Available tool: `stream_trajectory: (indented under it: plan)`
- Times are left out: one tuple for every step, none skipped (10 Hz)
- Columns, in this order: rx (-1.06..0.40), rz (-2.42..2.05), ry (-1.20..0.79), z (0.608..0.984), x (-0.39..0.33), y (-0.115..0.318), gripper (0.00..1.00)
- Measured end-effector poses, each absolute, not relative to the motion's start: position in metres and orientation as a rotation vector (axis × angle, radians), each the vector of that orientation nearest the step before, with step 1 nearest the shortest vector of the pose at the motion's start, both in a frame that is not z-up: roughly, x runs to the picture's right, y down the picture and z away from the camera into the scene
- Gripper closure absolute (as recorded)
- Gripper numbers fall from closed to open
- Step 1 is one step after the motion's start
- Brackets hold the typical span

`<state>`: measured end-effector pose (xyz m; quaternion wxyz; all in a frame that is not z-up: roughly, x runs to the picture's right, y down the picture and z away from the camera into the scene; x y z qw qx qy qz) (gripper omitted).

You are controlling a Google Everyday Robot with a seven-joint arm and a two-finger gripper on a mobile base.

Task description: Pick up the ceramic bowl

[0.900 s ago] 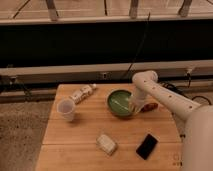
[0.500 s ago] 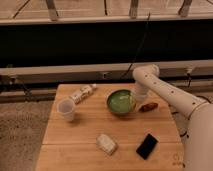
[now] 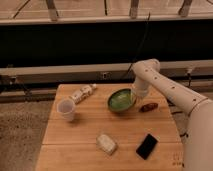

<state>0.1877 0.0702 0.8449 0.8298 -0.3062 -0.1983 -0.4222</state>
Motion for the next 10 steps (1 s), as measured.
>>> stream_trajectory:
  plan:
    - [-0.646, -0.903, -0.416, 0.837, 0.187, 0.06, 1.0]
    - [-0.642, -0.91, -0.412, 0.832, 0.186, 0.053, 1.0]
    - [-0.641, -0.914, -0.41, 0.829, 0.185, 0.049, 1.0]
    - [-0.642, -0.917, -0.409, 0.829, 0.184, 0.048, 1.0]
    - [-0.643, -0.92, -0.407, 0.828, 0.183, 0.047, 1.0]
    - [-0.642, -0.924, -0.403, 0.825, 0.181, 0.043, 1.0]
    - [-0.641, -0.929, -0.4, 0.822, 0.18, 0.039, 1.0]
    - [-0.639, -0.935, -0.398, 0.818, 0.178, 0.034, 1.0]
    - [-0.639, -0.937, -0.397, 0.816, 0.177, 0.032, 1.0]
    - [-0.638, -0.94, -0.394, 0.815, 0.177, 0.03, 1.0]
